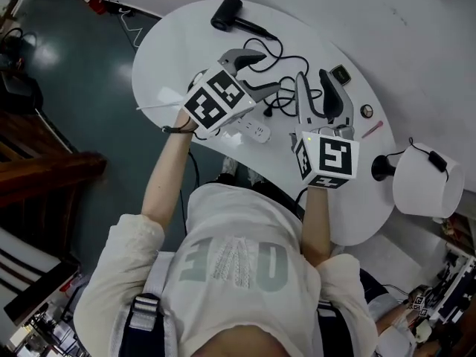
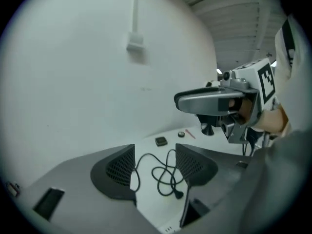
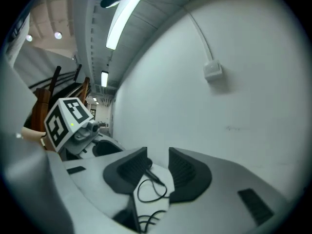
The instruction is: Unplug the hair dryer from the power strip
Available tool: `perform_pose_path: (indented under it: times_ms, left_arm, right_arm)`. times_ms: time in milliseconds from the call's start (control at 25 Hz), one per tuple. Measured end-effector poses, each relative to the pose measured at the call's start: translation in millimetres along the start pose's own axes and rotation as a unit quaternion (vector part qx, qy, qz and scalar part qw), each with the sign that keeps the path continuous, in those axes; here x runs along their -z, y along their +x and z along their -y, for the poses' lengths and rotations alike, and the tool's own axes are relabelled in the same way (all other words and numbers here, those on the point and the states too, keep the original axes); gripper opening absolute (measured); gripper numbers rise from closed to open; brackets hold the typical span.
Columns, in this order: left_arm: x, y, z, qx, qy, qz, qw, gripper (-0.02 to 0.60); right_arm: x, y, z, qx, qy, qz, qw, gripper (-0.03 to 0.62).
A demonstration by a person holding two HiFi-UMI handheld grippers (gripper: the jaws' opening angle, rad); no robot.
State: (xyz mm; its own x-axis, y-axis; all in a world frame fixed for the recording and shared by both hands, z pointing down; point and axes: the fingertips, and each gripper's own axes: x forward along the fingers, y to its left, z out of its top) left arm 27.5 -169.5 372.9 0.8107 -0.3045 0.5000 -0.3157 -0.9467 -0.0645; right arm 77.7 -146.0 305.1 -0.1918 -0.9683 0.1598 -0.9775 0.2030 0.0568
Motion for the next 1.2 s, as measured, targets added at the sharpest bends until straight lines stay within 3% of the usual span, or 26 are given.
perform_pose_path:
  times_ms: [80, 200, 320, 400, 480, 600, 720, 800, 1000, 1200]
  left_arm:
    - [-24, -21, -7, -0.059, -0.023, 0.059, 0.9963, 0.235]
    - [-49, -57, -14, -0.148, -0.049, 0.125, 0.9798, 0.166]
    - [-75, -103, -16, -0.254, -0.044, 0.197, 0.9459, 0.005]
    - [-91, -131, -9, -0.307, -0.029, 0.244, 0.9196, 0.005]
    - [-83, -146, 2, -0.341, -0.031, 0.255, 0.9044, 0.005]
    - [-61, -150, 13, -0.36, -0.006, 0.214, 0.9079, 0.005]
    - [-83, -168, 6, -0.381, -0.051, 0.269, 0.8834, 0.005]
    - [-82, -173, 4, -0.387, -0.066, 0.281, 0.8757, 0.005]
    - [-80, -180, 2, -0.4, -0.064, 0.287, 0.8681, 0.005]
    - [-82, -183, 5, -0.416, -0.039, 0.266, 0.8688, 0.005]
  right_arm:
    - [-30, -7, 4, 0.028, -0.031, 0.047, 0.998, 0.065]
    - [-62, -16, 2, 0.043, -0.058, 0.093, 0.993, 0.043]
    - [-77, -24, -10, 0.03, -0.052, 0.118, 0.991, 0.032]
    - [-81, -29, -21, 0.012, -0.04, 0.126, 0.991, 0.017]
    - [-80, -32, -34, -0.01, -0.026, 0.127, 0.992, 0.006]
    - [-70, -32, -46, -0.029, -0.015, 0.118, 0.993, 0.005]
    - [-60, -33, -50, -0.032, -0.022, 0.106, 0.994, 0.005]
    - [-58, -33, -50, -0.029, -0.029, 0.102, 0.994, 0.005]
    - [-58, -32, -52, -0.032, -0.038, 0.102, 0.994, 0.005]
    - [-55, -26, -68, -0.085, -0.034, 0.083, 0.992, 0.003]
